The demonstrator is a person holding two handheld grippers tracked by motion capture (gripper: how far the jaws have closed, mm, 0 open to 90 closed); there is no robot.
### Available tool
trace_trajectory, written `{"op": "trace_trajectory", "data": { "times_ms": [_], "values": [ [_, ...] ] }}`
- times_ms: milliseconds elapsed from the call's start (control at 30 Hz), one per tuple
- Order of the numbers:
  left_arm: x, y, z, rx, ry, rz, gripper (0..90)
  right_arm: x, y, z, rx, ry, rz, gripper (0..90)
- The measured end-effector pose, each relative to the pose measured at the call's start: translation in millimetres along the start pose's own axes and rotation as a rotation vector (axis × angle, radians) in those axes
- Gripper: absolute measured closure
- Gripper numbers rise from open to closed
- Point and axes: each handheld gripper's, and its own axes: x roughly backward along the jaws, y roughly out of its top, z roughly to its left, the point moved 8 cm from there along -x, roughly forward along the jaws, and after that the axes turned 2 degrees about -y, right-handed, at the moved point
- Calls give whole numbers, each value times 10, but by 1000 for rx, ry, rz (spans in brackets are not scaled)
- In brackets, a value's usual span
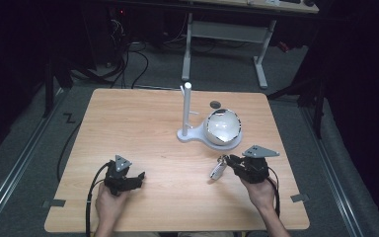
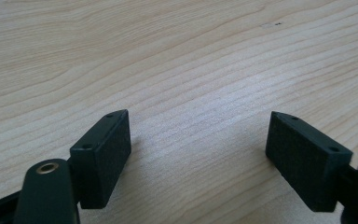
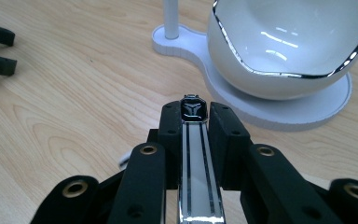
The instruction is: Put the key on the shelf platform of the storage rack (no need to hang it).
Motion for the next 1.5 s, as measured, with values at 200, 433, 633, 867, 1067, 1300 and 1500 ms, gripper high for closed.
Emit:
{"op": "trace_trajectory", "data": {
  "times_ms": [200, 433, 633, 867, 1067, 1300, 1500],
  "values": [
    [1, 0, -1, -1, -2, 0, 228, 68, 90, -46, 6, -1, -25, 759],
    [0, 0, -2, 0, -2, -1, 228, 139, 182, -107, 9, -4, -49, 759],
    [0, 0, -1, 0, -2, -1, 228, 215, 268, -165, 4, -3, -66, 759],
    [0, 0, -2, -2, -1, 0, 225, 292, 377, -227, 10, -4, -70, 759],
    [0, 0, -2, -1, -1, 0, 225, 311, 464, -277, 8, 9, -65, 759],
    [0, 0, -2, -1, -2, 0, 226, 340, 624, -324, 19, 18, -58, 759],
    [0, 0, -2, -1, -2, 0, 226, 373, 812, -373, 34, 9, -69, 759]
  ]
}}
